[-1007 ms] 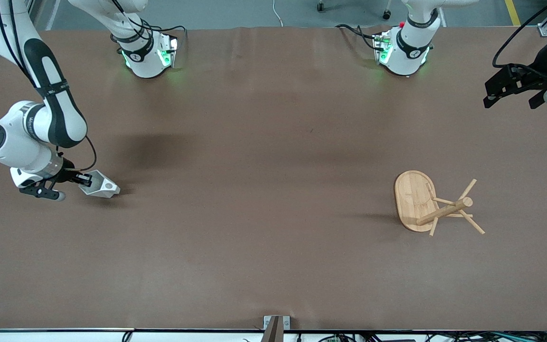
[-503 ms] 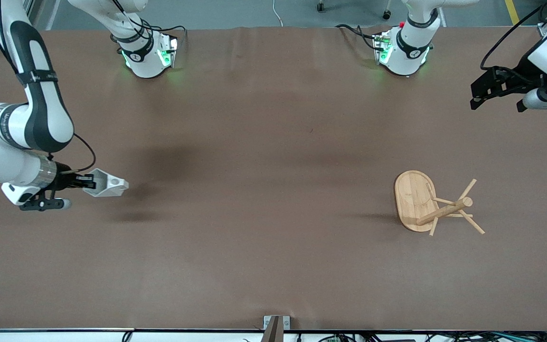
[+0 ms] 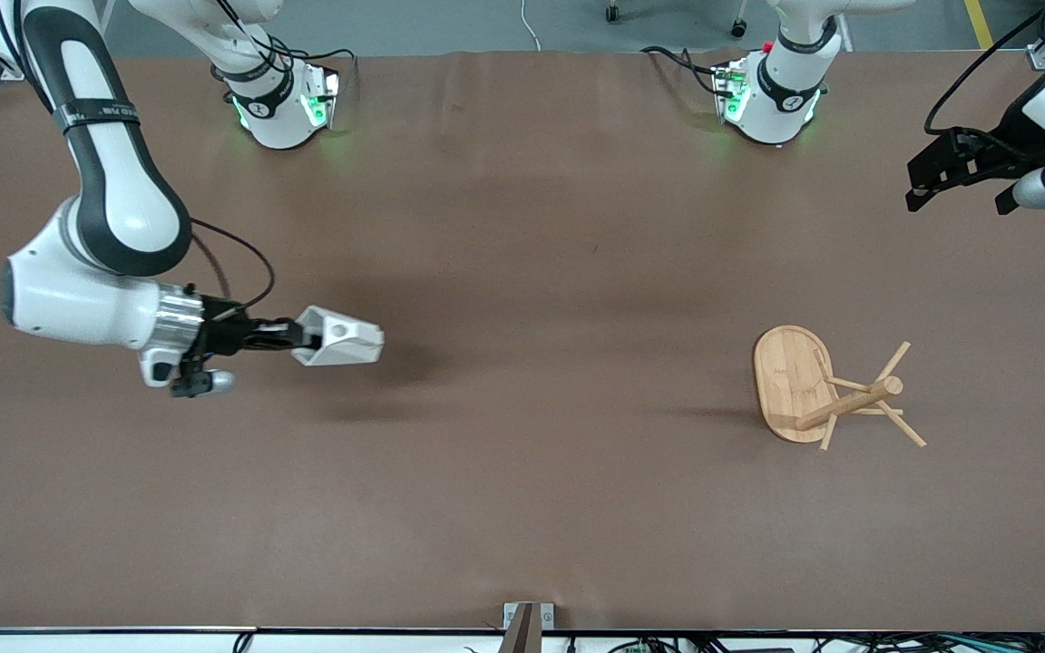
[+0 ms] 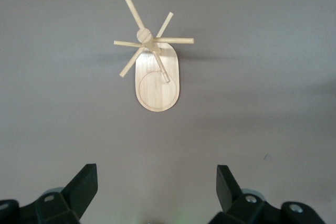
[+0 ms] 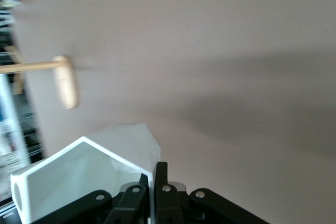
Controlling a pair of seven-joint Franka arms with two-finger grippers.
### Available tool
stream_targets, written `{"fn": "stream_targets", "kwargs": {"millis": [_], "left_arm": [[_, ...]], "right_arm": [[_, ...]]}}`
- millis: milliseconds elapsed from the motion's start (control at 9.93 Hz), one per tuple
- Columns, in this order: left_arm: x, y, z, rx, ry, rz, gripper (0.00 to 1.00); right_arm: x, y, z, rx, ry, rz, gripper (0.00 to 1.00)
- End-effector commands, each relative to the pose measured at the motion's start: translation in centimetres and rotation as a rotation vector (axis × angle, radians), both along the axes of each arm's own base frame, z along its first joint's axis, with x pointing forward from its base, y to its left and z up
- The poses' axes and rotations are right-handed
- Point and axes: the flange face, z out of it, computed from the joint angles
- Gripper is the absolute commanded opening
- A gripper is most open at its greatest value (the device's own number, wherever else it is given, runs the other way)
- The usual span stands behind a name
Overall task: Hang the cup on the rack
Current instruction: 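Lift the white cup with the right gripper toward the table middle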
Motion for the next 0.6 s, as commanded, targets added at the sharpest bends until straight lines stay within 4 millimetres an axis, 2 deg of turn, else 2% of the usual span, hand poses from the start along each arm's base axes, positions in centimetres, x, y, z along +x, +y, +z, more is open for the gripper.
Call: {"fn": "stream_targets", "kwargs": {"millis": [0, 201, 302, 403, 503], "left_arm": [[0.1, 1.2, -0.7, 0.022, 0.020, 0.008, 1.00], [0.5, 1.0, -1.4, 0.014, 0.032, -0.210, 1.00], [0.5, 0.2, -1.8, 0.009, 0.041, -0.352, 1.00], [0.6, -1.2, -2.3, 0.007, 0.051, -0.475, 1.00], [0.7, -3.6, -3.3, 0.001, 0.070, -0.618, 1.00]], "right_arm": [[-0.7, 4.6, -2.2, 0.259, 0.063, -0.059, 0.00], [-1.9, 8.8, -0.7, 0.429, 0.141, -0.028, 0.00], [-3.0, 12.1, 0.4, 0.519, 0.174, -0.034, 0.00], [-3.9, 14.5, 1.2, 0.577, 0.199, -0.038, 0.00], [-4.8, 16.1, 1.2, 0.605, 0.223, -0.040, 0.00]]}}
